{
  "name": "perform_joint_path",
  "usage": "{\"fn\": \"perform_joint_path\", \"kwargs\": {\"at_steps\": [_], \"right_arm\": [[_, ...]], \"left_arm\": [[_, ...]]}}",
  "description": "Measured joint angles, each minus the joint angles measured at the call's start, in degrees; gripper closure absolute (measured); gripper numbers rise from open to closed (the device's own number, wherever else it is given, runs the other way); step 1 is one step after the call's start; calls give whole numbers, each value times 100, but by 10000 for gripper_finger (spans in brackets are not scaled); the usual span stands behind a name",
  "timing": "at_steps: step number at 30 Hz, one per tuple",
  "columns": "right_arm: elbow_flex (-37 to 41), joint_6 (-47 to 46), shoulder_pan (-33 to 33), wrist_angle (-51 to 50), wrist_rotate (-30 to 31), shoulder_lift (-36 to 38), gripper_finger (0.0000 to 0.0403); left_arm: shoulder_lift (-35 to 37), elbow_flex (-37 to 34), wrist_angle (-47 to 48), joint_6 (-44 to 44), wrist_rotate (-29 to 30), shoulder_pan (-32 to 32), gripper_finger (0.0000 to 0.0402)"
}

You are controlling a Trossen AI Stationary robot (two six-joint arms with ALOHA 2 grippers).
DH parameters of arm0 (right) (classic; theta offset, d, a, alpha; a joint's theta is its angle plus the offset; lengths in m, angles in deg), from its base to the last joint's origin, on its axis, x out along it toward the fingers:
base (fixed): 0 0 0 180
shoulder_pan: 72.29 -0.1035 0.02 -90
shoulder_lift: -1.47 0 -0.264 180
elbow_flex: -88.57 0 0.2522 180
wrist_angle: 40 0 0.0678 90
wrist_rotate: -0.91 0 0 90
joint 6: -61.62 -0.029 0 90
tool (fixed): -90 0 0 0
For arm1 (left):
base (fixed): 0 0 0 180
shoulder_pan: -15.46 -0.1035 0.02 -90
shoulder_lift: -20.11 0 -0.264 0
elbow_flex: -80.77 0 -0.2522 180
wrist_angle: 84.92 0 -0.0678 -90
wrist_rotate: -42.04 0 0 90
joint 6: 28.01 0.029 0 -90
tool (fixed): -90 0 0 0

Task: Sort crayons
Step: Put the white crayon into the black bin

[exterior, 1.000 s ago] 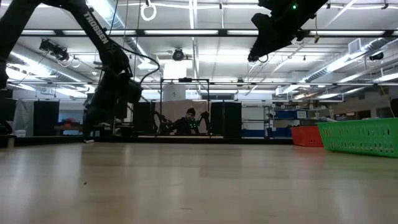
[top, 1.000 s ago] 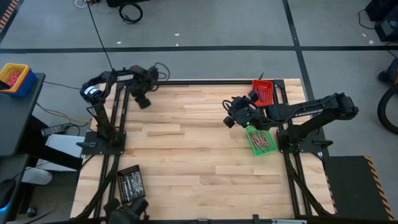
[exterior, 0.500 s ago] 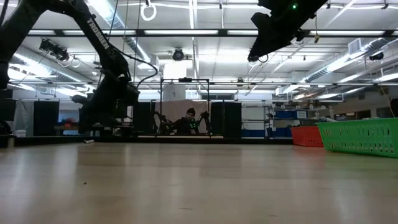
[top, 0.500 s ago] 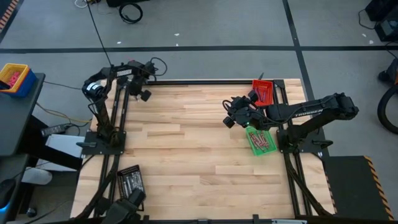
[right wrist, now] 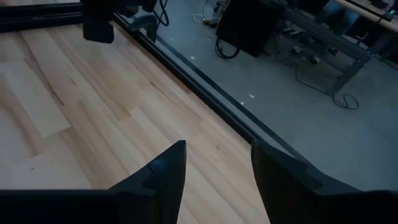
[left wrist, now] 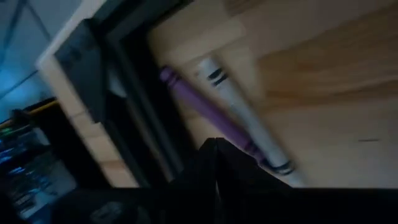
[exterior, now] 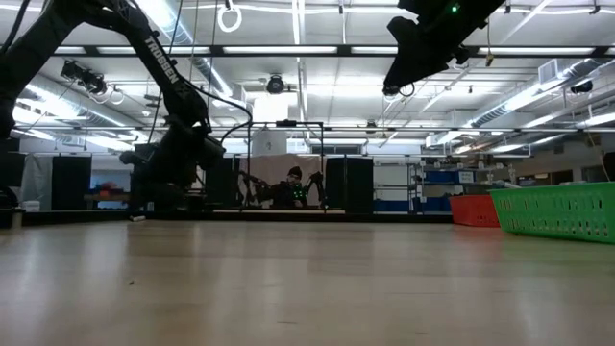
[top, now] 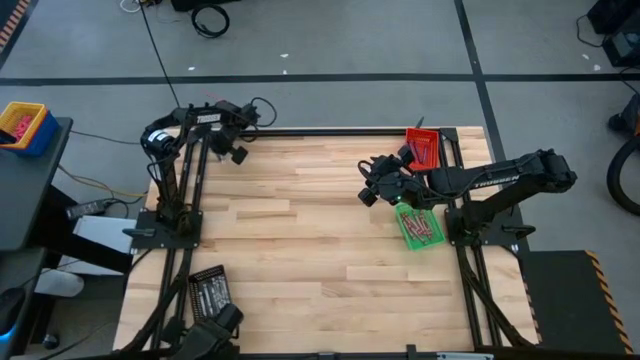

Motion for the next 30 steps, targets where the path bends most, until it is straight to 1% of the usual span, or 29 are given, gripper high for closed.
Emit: {"fn": "perform_joint_path", "kwargs": {"at_steps": [4, 5, 10, 16, 20, 25, 30], "right_arm": [[0, 15, -1, 0, -2, 0, 218], [0, 35, 0, 0, -2, 0, 218], [0, 107, 0, 20, -2, 0, 218], [0, 110, 0, 59, -7, 0, 218], [0, 113, -1, 59, -190, 0, 218], [0, 199, -2, 59, -286, 0, 218], [2, 253, 4, 59, -288, -2, 218]], "left_arm": [[0, 0, 104, -161, -615, 21, 393], [0, 0, 207, -199, -660, 21, 393], [0, 0, 362, -387, -266, 17, 393], [-60, 2, 228, -511, -257, 164, 393], [-452, 38, 484, -700, -218, 267, 393], [-383, 281, 623, -570, -77, 409, 393], [-407, 360, 694, -576, -58, 329, 393]]}}
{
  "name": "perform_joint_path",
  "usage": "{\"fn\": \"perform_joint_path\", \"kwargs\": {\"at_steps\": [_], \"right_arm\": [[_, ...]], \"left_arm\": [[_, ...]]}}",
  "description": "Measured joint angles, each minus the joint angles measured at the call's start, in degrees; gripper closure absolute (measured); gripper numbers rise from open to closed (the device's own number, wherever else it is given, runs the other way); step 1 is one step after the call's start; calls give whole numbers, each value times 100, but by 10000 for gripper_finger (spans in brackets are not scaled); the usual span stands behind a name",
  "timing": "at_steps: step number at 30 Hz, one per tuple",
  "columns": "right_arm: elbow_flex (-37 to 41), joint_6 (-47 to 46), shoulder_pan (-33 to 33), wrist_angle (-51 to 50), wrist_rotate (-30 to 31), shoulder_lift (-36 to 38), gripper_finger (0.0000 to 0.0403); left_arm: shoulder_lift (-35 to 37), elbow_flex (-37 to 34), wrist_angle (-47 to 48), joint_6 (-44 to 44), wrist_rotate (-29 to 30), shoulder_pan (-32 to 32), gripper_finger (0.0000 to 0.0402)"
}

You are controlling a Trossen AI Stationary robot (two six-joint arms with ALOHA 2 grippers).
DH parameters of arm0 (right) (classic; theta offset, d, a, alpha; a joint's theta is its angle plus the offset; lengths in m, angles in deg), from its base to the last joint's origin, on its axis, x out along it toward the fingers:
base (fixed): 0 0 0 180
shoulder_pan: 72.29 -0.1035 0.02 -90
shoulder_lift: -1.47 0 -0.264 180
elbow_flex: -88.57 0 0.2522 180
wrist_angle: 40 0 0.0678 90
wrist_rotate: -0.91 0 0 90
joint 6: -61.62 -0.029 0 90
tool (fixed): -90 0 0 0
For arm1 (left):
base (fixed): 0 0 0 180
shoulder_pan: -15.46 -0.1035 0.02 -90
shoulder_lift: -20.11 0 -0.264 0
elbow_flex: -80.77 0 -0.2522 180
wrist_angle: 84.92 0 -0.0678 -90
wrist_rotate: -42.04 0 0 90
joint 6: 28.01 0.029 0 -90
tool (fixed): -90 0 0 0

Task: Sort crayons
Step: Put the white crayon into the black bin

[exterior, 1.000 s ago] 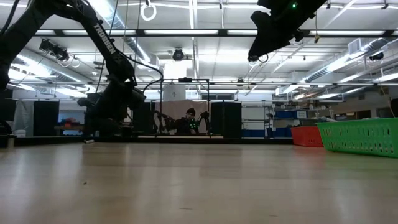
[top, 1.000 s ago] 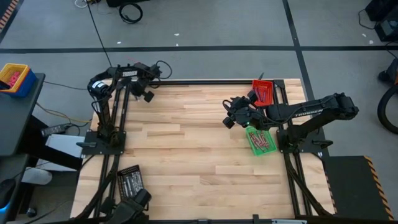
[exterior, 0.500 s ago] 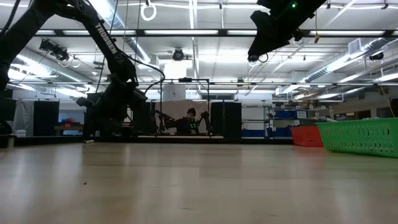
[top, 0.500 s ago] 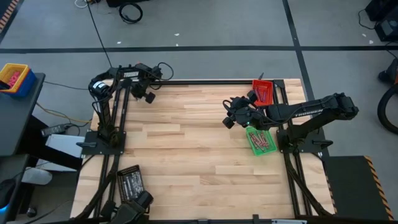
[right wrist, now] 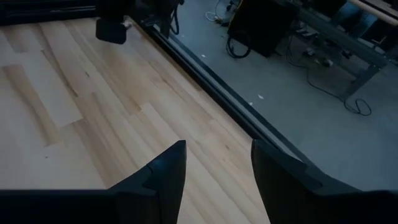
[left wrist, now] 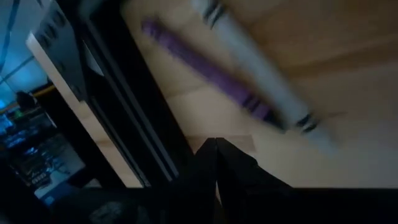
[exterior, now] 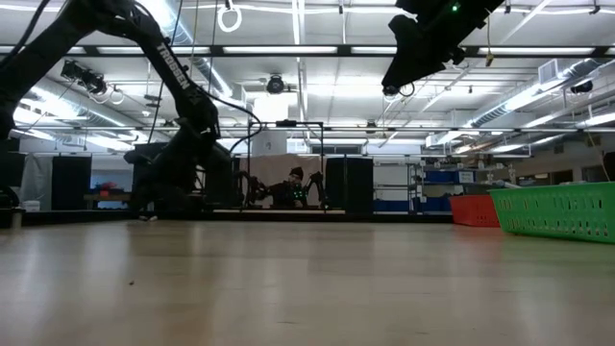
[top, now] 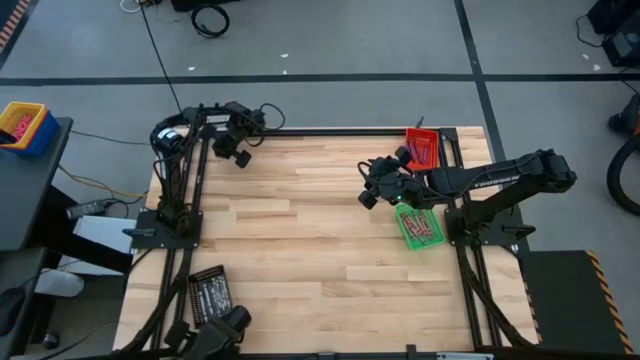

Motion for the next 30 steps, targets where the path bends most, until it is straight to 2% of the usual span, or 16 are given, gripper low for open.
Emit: {"fn": "perform_joint_path", "kwargs": {"at_steps": [10, 16, 20, 24, 27, 30], "right_arm": [[0, 51, 0, 0, -11, 0, 218], [0, 175, 22, 123, 21, 0, 218], [0, 203, 76, 214, 26, 0, 218], [0, 202, 127, 210, 5, 0, 218], [0, 202, 136, 207, -2, 0, 218], [0, 202, 129, 205, -121, 0, 218]], "left_arm": [[-48, -9, -52, 105, 70, -297, 393], [-46, 142, -51, 120, 19, 64, 392], [-46, 494, -116, -82, -312, 347, 392], [-41, 801, -346, 31, -365, 483, 386], [-39, 901, -538, 50, -716, 348, 359], [-41, 901, -913, -8, -1558, 121, 320]]}}
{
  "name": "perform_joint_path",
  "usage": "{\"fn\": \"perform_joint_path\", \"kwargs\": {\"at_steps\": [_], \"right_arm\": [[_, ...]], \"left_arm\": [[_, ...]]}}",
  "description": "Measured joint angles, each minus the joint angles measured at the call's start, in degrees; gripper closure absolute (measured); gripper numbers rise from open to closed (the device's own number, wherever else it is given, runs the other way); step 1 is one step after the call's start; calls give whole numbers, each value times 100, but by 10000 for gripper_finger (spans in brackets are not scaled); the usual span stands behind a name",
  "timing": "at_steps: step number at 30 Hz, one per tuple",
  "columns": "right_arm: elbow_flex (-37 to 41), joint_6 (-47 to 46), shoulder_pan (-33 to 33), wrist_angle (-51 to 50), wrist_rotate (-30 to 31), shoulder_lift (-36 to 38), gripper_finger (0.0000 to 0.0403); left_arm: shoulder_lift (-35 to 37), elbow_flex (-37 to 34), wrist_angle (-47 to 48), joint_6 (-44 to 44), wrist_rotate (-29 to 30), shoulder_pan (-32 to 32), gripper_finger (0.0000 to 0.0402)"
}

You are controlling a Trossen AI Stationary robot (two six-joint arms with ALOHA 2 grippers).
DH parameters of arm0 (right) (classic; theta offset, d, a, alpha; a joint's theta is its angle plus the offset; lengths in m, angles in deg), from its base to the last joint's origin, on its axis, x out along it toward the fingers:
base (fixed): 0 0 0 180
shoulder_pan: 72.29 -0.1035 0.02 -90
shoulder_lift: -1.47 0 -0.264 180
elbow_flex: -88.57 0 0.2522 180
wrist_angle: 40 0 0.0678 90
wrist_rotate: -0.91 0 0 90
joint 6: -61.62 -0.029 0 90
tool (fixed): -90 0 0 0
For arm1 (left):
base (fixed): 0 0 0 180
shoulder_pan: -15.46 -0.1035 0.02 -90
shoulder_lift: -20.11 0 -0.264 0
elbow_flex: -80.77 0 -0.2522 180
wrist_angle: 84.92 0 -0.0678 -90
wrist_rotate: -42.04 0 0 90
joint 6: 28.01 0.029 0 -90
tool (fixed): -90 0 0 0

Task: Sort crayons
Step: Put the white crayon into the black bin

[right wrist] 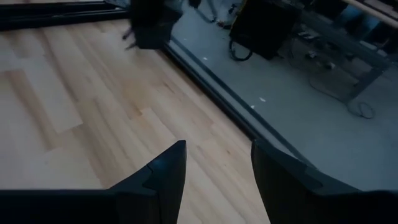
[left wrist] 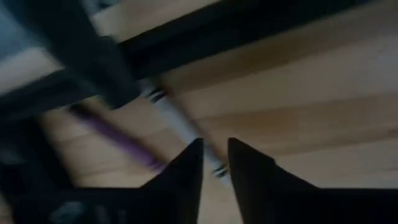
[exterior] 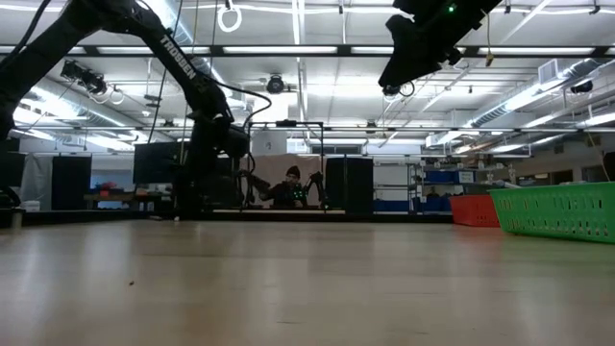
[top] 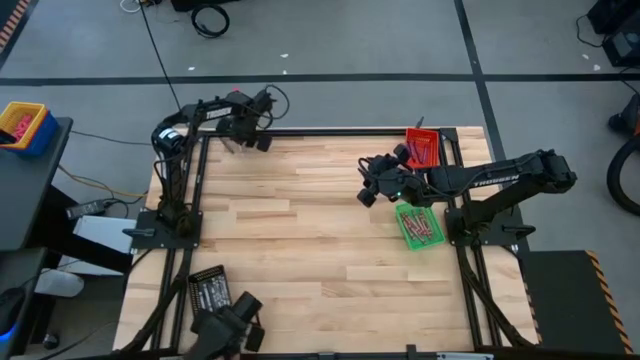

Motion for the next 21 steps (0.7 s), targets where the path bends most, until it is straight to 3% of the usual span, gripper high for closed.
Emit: {"fn": "perform_joint_path", "kwargs": {"at_steps": [3, 7, 11, 16, 21], "right_arm": [[0, 2, 0, -23, -246, 0, 218], [0, 38, -4, -129, -514, 0, 218], [0, 141, -4, -217, -579, 0, 218], [0, 218, -4, -216, -583, 0, 218], [0, 218, -28, -216, -585, 0, 218]], "left_arm": [[0, -2, -257, -350, -492, -184, 275], [0, -2, -205, -879, -515, -279, 220], [0, -2, -65, -1104, -335, -238, 190], [-10, -129, -329, -1793, -393, -259, 191], [-76, -223, -351, -2200, -712, -379, 224]]}}
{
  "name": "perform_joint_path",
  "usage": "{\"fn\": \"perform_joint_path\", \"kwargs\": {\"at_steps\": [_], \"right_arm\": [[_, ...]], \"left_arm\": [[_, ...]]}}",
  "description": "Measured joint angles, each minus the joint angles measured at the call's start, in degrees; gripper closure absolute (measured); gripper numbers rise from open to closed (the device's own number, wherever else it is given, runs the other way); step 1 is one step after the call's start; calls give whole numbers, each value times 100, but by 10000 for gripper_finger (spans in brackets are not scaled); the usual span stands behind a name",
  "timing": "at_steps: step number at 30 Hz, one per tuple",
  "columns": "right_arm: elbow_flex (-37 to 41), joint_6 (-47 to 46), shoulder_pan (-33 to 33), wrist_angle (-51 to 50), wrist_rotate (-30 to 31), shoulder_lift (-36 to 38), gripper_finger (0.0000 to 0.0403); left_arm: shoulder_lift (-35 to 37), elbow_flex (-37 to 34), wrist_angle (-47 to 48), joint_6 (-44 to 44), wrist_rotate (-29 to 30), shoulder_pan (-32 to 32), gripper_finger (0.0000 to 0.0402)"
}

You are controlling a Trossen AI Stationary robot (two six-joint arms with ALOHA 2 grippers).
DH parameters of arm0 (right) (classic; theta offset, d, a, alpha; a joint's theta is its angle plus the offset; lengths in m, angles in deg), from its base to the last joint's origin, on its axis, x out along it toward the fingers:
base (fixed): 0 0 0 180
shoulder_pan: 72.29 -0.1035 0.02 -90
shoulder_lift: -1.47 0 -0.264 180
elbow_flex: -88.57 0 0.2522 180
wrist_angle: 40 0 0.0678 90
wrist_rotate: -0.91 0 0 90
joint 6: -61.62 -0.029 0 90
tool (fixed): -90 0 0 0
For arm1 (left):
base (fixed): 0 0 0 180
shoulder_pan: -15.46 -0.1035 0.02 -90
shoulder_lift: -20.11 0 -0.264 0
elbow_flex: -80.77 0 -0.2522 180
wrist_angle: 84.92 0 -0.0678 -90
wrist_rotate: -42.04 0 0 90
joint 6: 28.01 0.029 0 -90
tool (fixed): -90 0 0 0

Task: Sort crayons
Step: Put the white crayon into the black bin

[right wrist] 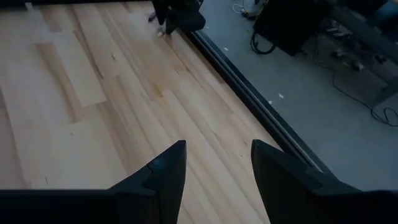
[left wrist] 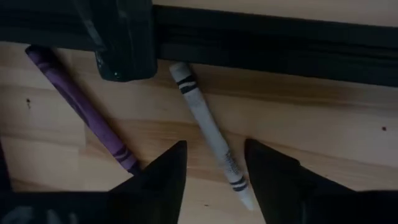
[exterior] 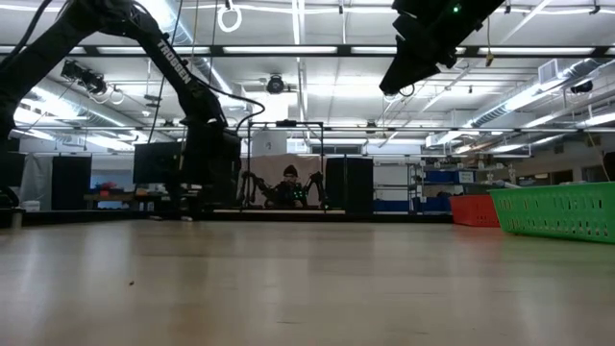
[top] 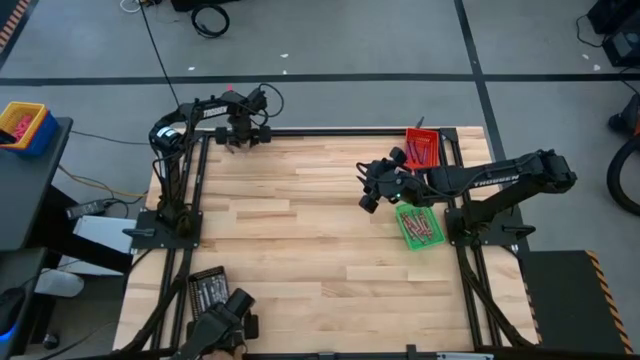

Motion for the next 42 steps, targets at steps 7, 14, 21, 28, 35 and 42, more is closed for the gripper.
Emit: {"fn": "perform_joint_path", "kwargs": {"at_steps": [7, 14, 21, 28, 35, 42], "right_arm": [[0, 79, -5, 48, 1, 0, 218], [0, 90, 10, 121, 0, 0, 218], [0, 126, 10, 103, 1, 0, 218], [0, 400, -5, -53, 153, 0, 218], [0, 289, -328, -734, 787, 373, 218], [0, 168, -1104, -526, 742, 822, 218]], "left_arm": [[61, -44, -247, 203, -15, 64, 281], [65, -52, -251, 260, -41, 147, 353], [117, -55, -140, 426, -19, 227, 373], [562, -65, 370, 983, -239, 468, 372], [1359, -416, -479, 1482, -227, 1570, 372], [2252, -1646, -3176, 1396, -313, 3273, 372]]}}
